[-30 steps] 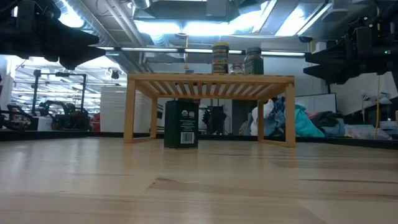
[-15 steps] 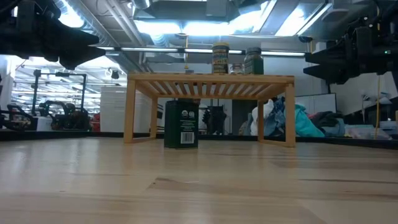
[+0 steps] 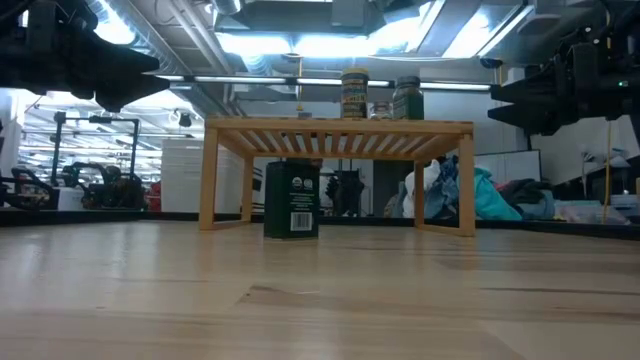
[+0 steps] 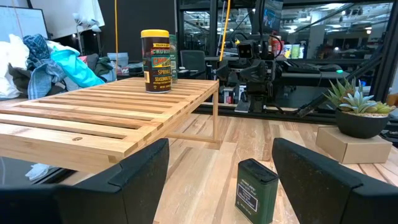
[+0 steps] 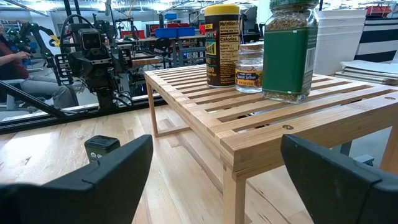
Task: Shelf spices
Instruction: Remove the green seasoning bottle from the shelf
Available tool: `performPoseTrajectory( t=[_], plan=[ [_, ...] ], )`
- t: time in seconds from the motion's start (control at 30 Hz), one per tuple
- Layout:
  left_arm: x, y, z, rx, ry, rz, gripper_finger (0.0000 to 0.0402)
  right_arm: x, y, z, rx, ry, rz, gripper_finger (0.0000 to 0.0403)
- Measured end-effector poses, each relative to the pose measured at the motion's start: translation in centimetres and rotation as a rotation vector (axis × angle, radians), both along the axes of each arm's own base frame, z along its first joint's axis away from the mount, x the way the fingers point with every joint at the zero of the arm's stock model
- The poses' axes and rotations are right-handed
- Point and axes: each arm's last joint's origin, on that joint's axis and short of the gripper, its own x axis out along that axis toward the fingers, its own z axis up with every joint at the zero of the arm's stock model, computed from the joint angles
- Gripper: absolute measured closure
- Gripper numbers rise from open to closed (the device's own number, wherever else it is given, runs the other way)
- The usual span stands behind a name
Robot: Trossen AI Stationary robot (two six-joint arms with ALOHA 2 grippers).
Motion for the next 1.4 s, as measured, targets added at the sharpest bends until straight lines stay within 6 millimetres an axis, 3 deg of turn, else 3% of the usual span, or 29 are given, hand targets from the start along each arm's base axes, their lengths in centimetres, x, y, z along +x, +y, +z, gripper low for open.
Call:
performPoseTrajectory(
  t=[0.43,0.67,1.17,1.4],
  plan=[
    [0.0,0.1,0.0,0.024,0.009,0.036,0.0123,0.0,0.0,0.2,-0.004,-0.024,0.004,0.0043],
    [-0.1,0.2,0.1,0.021,-0.003,0.073,0.0123,-0.3,-0.1,1.8,-0.023,-0.174,-0.043,0.0043],
    [-0.2,1.1,1.1,-0.043,-0.121,0.172,0.0123,-0.1,-0.4,3.4,-0.057,-0.240,-0.154,0.0043],
    [-0.2,1.4,1.1,-0.067,-0.135,0.182,0.0123,1.4,-0.7,5.8,-0.128,-0.147,-0.163,0.0043]
  ],
)
